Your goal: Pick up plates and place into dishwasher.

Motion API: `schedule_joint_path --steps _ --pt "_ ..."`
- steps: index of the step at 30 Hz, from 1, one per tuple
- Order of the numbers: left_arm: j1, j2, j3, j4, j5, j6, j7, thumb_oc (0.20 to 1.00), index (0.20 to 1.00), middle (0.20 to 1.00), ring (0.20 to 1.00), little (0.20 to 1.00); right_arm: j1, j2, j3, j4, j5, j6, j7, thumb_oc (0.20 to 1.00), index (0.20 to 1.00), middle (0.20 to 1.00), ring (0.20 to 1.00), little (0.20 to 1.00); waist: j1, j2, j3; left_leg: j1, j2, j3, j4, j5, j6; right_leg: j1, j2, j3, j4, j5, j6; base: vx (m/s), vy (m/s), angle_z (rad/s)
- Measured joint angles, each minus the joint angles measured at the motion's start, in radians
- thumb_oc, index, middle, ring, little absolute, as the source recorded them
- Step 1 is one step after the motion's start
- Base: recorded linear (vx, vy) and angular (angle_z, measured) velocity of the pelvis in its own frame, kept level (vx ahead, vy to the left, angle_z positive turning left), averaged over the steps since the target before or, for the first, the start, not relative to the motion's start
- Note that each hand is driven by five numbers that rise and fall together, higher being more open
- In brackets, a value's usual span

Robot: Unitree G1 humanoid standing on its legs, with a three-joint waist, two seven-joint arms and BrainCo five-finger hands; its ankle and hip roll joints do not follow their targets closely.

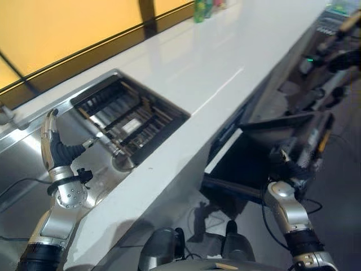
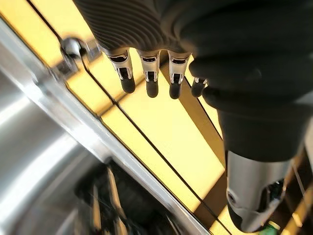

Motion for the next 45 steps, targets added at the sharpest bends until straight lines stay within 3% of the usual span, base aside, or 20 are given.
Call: schedule_joint_path --steps 1,2,7,10,12,15,20,22,26,31,34,38,41,43,45 --pt "0.007 -0.001 0.000 -0.013 0.000 0.000 -0.007 1.000 1.000 1.000 1.000 1.000 0.029 0.000 -0.018 0.000 0.000 -0.007 -0.010 1.000 1.000 1.000 1.000 1.000 -0.011 -0.002 -0.015 -0.012 -0.001 0.004 0.000 0.000 -0.003 -0.011 0.006 0.001 0.007 -0.035 0.010 0.02 0.043 -0.20" --pt "0.008 0.000 0.000 -0.017 0.000 0.000 -0.007 1.000 1.000 1.000 1.000 1.000 0.045 0.000 -0.037 -0.001 -0.001 -0.018 -0.008 1.000 1.000 1.000 1.000 1.000 -0.024 -0.007 -0.018 -0.011 -0.004 0.002 -0.002 0.001 -0.004 -0.013 0.006 0.003 -0.003 -0.030 0.033 0.01 0.070 -0.15" --pt "0.028 -0.004 -0.009 -0.018 0.000 0.000 -0.004 1.000 1.000 1.000 1.000 1.000 0.133 -0.016 -0.061 -0.029 0.000 -0.058 0.003 1.000 1.000 1.000 1.000 1.000 -0.088 0.035 -0.033 -0.009 -0.023 -0.005 -0.011 0.004 -0.008 -0.045 0.026 0.057 -0.004 -0.023 0.034 0.01 0.087 -0.41" --pt "0.055 -0.018 -0.008 -0.020 0.000 -0.005 0.003 1.000 1.000 1.000 1.000 1.000 0.210 -0.015 -0.069 -0.046 0.004 -0.085 0.016 1.000 1.000 1.000 1.000 1.000 -0.136 0.046 -0.025 0.008 -0.024 0.042 -0.036 0.005 -0.006 -0.061 0.018 0.077 -0.010 -0.010 0.038 0.01 0.119 -0.45" --pt "0.079 -0.036 -0.009 -0.019 0.000 -0.012 0.011 1.000 1.000 1.000 1.000 1.000 0.263 -0.016 -0.092 -0.046 0.032 -0.100 0.046 1.000 1.000 1.000 1.000 1.000 -0.168 0.062 -0.016 0.005 -0.028 0.067 -0.044 0.005 -0.003 -0.079 0.013 0.090 -0.009 -0.003 0.043 -0.02 0.152 -0.41" --pt "0.072 -0.067 -0.014 -0.021 0.000 -0.024 0.033 1.000 1.000 1.000 1.000 1.000 0.288 -0.013 -0.104 0.006 0.197 -0.174 0.172 1.000 1.000 1.000 1.000 1.000 -0.198 0.091 0.025 -0.013 -0.041 0.092 -0.041 0.009 0.001 -0.122 0.003 0.114 0.024 -0.004 0.045 -0.11 0.080 -0.24" --pt "0.000 -0.073 0.002 -0.036 0.001 -0.032 0.100 1.000 1.000 1.000 1.000 1.000 0.219 -0.005 -0.064 0.044 0.367 -0.304 0.399 1.000 1.000 1.000 1.000 1.000 -0.190 0.156 0.111 -0.131 -0.046 0.092 0.060 -0.009 0.006 -0.243 -0.017 0.116 0.132 -0.029 0.045 -0.12 -0.030 0.09" --pt "-0.031 -0.066 0.018 -0.058 0.002 -0.035 0.113 1.000 1.000 1.000 1.000 1.000 0.168 -0.009 -0.043 0.048 0.391 -0.341 0.447 1.000 1.000 1.000 1.000 1.000 -0.185 0.162 0.144 -0.189 -0.046 0.083 0.110 -0.022 0.013 -0.296 -0.020 0.115 0.181 -0.041 0.041 -0.14 -0.057 0.20" --pt "-0.094 -0.032 0.036 -0.117 0.049 -0.046 0.147 1.000 1.000 1.000 1.000 1.000 0.051 -0.024 -0.017 0.053 0.441 -0.422 0.518 1.000 1.000 1.000 1.000 1.000 -0.153 0.204 0.180 -0.332 -0.043 0.041 0.219 -0.034 0.010 -0.419 -0.020 0.110 0.284 -0.065 0.028 -0.03 -0.143 0.25" --pt "-0.137 0.061 0.054 -0.182 0.080 -0.036 0.172 1.000 1.000 1.000 1.000 1.000 -0.033 -0.025 0.018 0.069 0.488 -0.491 0.564 1.000 1.000 1.000 1.000 1.000 -0.105 0.211 0.190 -0.487 -0.041 0.000 0.365 -0.062 -0.018 -0.572 -0.022 0.107 0.463 -0.140 -0.004 0.02 -0.151 0.30" --pt "-0.156 0.116 0.063 -0.178 0.080 -0.008 0.175 1.000 1.000 1.000 1.000 1.000 -0.043 -0.033 0.036 0.077 0.487 -0.532 0.595 1.000 1.000 1.000 1.000 1.000 -0.107 0.217 0.190 -0.554 -0.040 -0.016 0.440 -0.081 -0.030 -0.638 -0.033 0.102 0.553 -0.177 -0.020 0.07 -0.119 0.20" --pt "-0.164 0.146 0.064 -0.180 0.079 0.008 0.187 1.000 1.000 1.000 1.000 1.000 -0.085 -0.038 0.039 0.076 0.494 -0.537 0.644 1.000 1.000 1.000 1.000 1.000 -0.101 0.245 0.177 -0.635 -0.042 -0.031 0.492 -0.084 -0.036 -0.714 -0.034 0.102 0.613 -0.187 -0.031 0.04 -0.067 0.08" --pt "-0.165 0.156 0.064 -0.175 0.076 0.004 0.197 1.000 1.000 1.000 1.000 1.000 -0.151 -0.061 0.044 0.079 0.534 -0.460 0.736 1.000 1.000 1.000 1.000 1.000 -0.090 0.261 0.170 -0.681 -0.045 -0.037 0.495 -0.087 -0.041 -0.766 -0.024 0.109 0.622 -0.188 -0.032 0.03 -0.009 -0.08" --pt "-0.168 0.166 0.064 -0.173 0.074 -0.002 0.194 1.000 1.000 1.000 1.000 1.000 -0.186 -0.084 0.052 0.086 0.545 -0.414 0.803 1.000 1.000 1.000 1.000 1.000 -0.078 0.262 0.169 -0.699 -0.040 -0.042 0.506 -0.087 -0.041 -0.776 -0.016 0.112 0.684 -0.234 -0.058 0.05 0.006 0.09" --pt "-0.167 0.155 0.061 -0.171 0.061 -0.009 0.191 1.000 1.000 1.000 1.000 1.000 -0.220 -0.118 0.067 0.089 0.543 -0.406 0.867 1.000 1.000 1.000 1.000 1.000 -0.080 0.260 0.171 -0.717 -0.054 -0.034 0.563 -0.113 -0.073 -0.791 -0.035 0.106 0.679 -0.236 -0.059 0.05 0.030 0.32"
